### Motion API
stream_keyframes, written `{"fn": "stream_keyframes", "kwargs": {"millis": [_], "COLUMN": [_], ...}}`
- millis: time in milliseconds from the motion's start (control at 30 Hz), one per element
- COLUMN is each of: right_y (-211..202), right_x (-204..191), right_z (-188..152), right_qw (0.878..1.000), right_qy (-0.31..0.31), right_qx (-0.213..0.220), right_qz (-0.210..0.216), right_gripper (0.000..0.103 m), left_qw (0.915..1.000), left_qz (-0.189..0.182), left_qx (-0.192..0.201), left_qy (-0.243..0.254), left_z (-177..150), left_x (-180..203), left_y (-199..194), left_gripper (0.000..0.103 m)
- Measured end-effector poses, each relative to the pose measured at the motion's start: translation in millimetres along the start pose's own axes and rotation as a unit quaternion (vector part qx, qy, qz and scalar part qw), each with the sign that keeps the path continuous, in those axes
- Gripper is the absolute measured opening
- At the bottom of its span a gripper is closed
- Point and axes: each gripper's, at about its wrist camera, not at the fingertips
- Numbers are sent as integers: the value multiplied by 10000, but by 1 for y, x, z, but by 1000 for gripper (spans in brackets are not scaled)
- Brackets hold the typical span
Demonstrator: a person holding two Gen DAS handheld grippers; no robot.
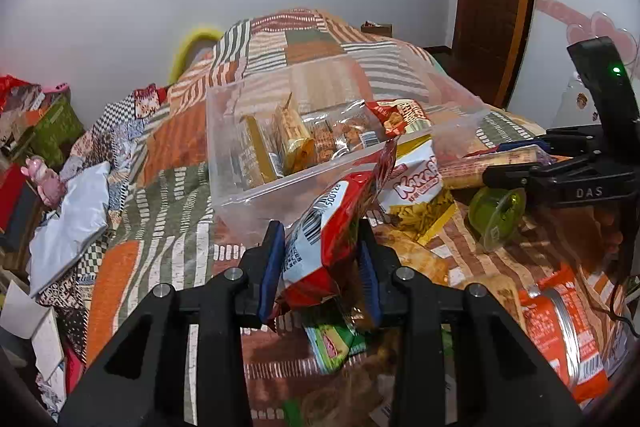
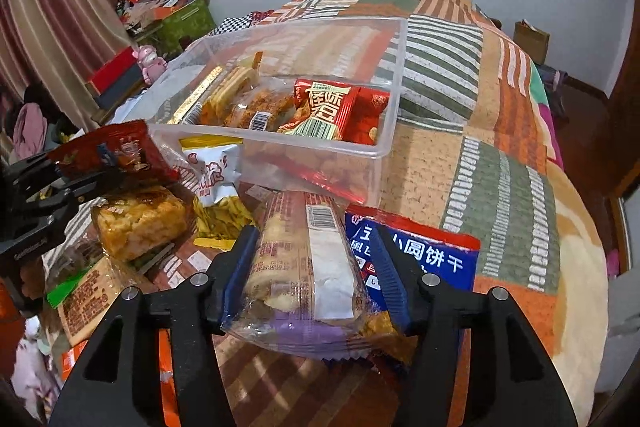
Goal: Organize snacks
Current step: 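Grasp the red-white chip bag with the left gripper while the right gripper grasps the wrapped cake pack, then lower both held packs into the clear box and open both grippers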
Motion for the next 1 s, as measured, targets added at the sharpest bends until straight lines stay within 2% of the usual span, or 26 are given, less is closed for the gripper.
{"fn": "stream_keyframes", "kwargs": {"millis": [200, 400, 633, 800, 1000], "right_y": [-6, -20, -55, -77, -84], "right_x": [-3, -10, -17, -23, -32], "right_z": [-7, -11, -15, -3, 21], "right_qw": [9999, 9996, 9976, 9942, 9899], "right_qy": [10, -28, -133, -168, -175], "right_qx": [100, 265, 680, 1060, 1401], "right_qz": [-12, -47, 3, 54, 102], "right_gripper": [44, 43, 43, 43, 43], "left_qw": [9998, 9989, 9967, 9951, 9936], "left_qz": [19, 25, 39, 107, 63], "left_qx": [209, 468, 733, 862, 914], "left_qy": [2, -72, -337, -469, -661], "left_z": [-6, -4, 6, 18, 40], "left_x": [4, 2, -6, -12, -22], "left_y": [-19, -41, -58, -65, -61], "left_gripper": [35, 34, 34, 34, 34]}}
Point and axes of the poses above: each gripper's, at about its wrist camera, not at the fingertips, and y roughly the way its jaws point, x to its right, z to its top, and after that the axes turned 13 degrees about -x, right-handed
